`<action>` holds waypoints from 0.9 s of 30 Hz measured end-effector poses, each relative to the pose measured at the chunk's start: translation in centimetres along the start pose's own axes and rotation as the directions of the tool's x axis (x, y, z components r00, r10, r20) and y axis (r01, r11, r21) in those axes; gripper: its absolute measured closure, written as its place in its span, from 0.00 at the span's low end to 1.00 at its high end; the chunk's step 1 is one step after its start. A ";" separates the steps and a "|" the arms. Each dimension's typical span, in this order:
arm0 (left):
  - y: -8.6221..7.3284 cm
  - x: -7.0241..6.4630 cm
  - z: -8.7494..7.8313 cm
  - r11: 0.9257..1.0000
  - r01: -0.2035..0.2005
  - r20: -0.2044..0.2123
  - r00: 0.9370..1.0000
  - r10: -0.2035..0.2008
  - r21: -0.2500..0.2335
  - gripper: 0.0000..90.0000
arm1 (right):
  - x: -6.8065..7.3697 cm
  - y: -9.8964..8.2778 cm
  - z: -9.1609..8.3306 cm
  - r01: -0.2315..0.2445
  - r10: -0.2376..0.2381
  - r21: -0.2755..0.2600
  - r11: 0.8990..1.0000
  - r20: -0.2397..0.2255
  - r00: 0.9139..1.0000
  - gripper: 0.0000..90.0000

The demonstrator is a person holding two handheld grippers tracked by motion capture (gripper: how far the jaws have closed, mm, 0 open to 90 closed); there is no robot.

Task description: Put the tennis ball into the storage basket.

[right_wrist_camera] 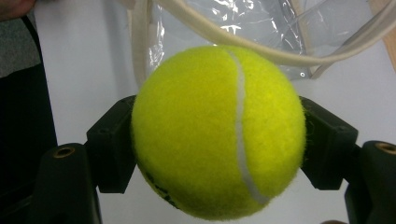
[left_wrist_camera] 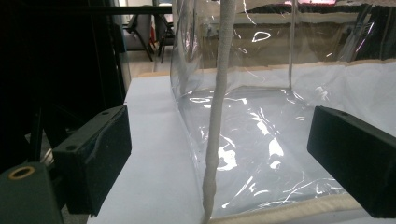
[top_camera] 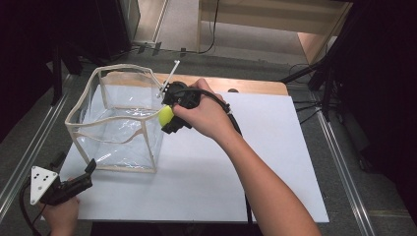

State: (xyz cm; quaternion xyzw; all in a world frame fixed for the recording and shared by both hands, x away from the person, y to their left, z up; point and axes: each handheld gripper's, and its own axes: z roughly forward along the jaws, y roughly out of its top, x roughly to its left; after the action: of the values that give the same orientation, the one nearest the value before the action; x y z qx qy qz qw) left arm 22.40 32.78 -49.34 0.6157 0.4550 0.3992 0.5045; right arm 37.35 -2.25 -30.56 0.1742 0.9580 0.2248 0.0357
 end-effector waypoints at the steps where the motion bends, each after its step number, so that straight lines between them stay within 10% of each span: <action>1: 0.0 0.0 0.0 1.000 -0.001 0.000 1.000 0.001 0.000 0.08 | -0.1 0.1 -0.1 0.006 -0.006 -0.003 1.000 0.001 1.000 0.26; 27: 0.0 0.1 0.0 1.000 0.009 0.004 1.000 -0.009 -0.001 0.08 | -1.5 3.1 -1.4 0.011 -0.011 0.000 1.000 0.020 1.000 0.26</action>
State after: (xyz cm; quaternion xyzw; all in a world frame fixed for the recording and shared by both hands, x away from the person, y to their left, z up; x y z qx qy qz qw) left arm 22.42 32.86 -49.32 0.6143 0.4567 0.3959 0.5073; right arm 39.53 -0.78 -27.98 0.1712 0.9586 0.2230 0.0463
